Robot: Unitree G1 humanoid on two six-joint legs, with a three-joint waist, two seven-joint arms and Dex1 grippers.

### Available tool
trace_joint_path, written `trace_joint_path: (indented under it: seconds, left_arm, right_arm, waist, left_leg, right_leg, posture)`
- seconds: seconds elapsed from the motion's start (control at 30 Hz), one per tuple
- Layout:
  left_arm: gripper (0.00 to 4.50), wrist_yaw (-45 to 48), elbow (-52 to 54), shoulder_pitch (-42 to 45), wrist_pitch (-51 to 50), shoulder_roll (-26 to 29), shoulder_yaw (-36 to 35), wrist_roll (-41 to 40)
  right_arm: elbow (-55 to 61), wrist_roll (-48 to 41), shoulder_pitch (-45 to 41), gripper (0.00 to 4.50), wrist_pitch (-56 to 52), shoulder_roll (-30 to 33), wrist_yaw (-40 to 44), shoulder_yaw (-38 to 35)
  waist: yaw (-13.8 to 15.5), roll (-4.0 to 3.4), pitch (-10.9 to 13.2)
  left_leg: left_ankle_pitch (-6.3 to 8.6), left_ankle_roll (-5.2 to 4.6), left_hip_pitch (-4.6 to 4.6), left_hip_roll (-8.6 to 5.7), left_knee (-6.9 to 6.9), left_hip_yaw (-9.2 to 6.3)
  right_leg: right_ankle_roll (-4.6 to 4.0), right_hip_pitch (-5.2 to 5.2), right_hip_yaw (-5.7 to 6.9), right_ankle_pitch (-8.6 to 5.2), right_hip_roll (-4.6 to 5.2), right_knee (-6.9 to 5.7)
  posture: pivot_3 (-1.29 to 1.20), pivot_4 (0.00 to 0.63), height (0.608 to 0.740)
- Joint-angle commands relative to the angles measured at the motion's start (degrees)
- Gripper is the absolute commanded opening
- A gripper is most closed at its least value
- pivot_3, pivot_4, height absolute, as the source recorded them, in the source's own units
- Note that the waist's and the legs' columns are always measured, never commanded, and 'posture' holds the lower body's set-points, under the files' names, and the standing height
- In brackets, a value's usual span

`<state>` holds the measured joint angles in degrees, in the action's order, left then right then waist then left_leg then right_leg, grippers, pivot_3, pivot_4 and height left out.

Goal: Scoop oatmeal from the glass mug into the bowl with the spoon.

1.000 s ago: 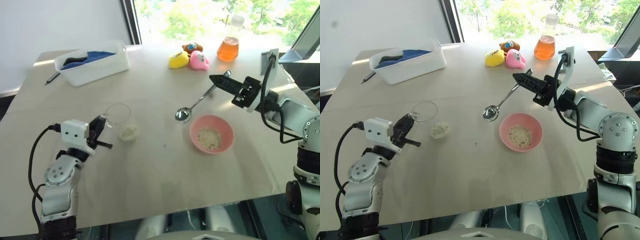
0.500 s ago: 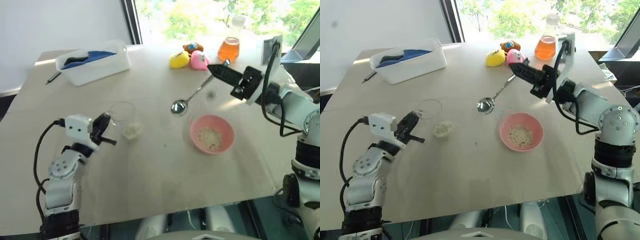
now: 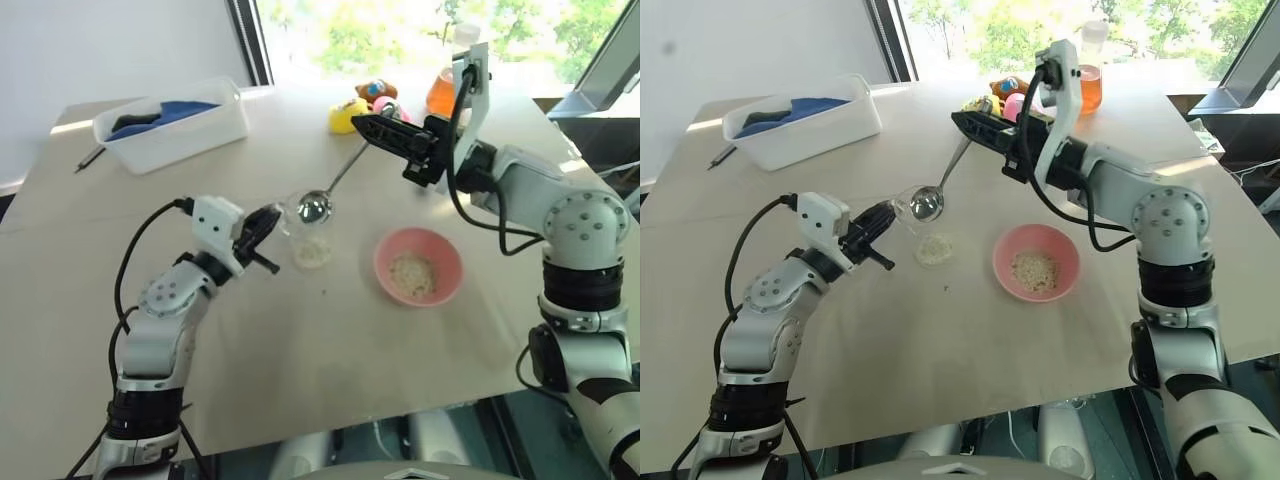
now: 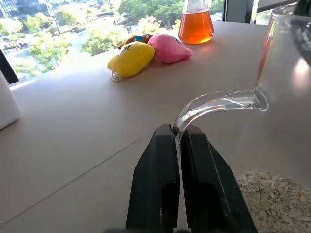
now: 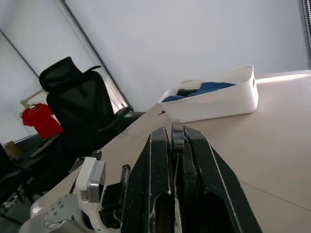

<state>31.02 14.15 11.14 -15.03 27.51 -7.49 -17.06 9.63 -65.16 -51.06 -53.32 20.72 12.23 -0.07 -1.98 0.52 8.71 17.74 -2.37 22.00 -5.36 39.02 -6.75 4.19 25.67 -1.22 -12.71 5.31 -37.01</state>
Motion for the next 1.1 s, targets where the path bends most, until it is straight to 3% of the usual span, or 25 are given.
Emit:
trace_joint_path:
  seconds: [0.03,0.4,0.63,0.83,1.1]
  left_arm:
    - [0.05,0.84,1.57,1.03,0.98,0.93,-0.32,-0.13]
    - [0.05,2.2,-0.14,1.76,4.2,1.57,1.9,3.66]
    - [0.05,2.33,-1.08,1.88,5.86,1.45,2.36,5.15]
    - [0.05,2.03,-1.67,1.87,6.82,1.22,2.73,5.81]
    - [0.05,2.45,-3.32,2.26,8.57,0.33,4.57,7.41]
  right_arm:
    - [1.45,7.97,-0.88,0.0,2.31,1.62,4.71,3.56]
    - [3.33,26.91,-0.89,0.0,8.44,2.96,20.77,18.37]
    - [2.15,27.55,0.28,0.0,3.58,0.66,23.45,18.21]
    - [0.21,23.55,0.64,0.0,-6.47,-4.34,17.84,11.61]
    - [-7.13,19.06,-4.11,0.0,-18.62,-10.5,9.03,-2.99]
  waist:
    - [-0.27,0.0,0.0]
    - [-0.39,0.0,0.0]
    - [-0.44,0.0,0.0]
    - [-0.4,0.0,0.0]
    - [-0.42,-0.01,0.0]
  left_leg:
    - [0.0,0.0,0.01,-0.02,0.04,0.0]
    - [0.0,0.0,0.02,-0.08,0.18,0.0]
    - [0.0,0.0,0.0,-0.08,0.19,-0.04]
    - [0.0,0.0,0.0,-0.09,0.2,-0.05]
    - [0.0,0.0,-0.01,-0.12,0.22,-0.03]
  right_leg:
    - [0.0,-0.01,0.01,0.0,0.01,0.0]
    - [0.01,-0.02,-0.01,0.0,0.06,-0.1]
    - [0.01,-0.02,0.0,0.0,0.06,-0.11]
    - [0.01,-0.02,0.0,0.0,0.06,-0.14]
    - [0.0,-0.02,-0.01,0.0,0.07,-0.22]
  posture:
    - [0.0,0.15,0.74]
    - [0.0,0.15,0.74]
    - [0.0,0.15,0.74]
    - [0.0,0.15,0.74]
    - [0.0,0.15,0.74]
